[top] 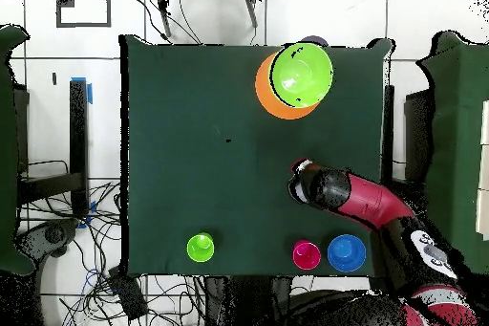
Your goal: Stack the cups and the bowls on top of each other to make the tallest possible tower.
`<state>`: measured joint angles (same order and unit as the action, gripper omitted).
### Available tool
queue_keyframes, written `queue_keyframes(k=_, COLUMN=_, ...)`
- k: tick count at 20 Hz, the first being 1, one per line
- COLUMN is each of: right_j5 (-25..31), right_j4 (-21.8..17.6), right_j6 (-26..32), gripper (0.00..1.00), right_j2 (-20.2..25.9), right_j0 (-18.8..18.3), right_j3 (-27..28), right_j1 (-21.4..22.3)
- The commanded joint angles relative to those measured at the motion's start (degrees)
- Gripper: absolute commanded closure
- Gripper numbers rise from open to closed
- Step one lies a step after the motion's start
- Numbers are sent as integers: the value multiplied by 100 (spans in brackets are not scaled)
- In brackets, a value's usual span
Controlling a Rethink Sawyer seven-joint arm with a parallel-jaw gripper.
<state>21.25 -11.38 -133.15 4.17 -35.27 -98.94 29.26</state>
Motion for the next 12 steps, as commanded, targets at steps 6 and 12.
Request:
queue_keyframes(k=6, right_j5=1369, right_j4=385, right_j6=-8, gripper=100, right_j2=331, right_j0=106, right_j3=459, right_j1=460)
queue_keyframes(k=12, right_j5=1936, right_j4=406, right_j6=52, gripper=100, right_j2=297, right_j0=185, right_j3=673, right_j1=727)
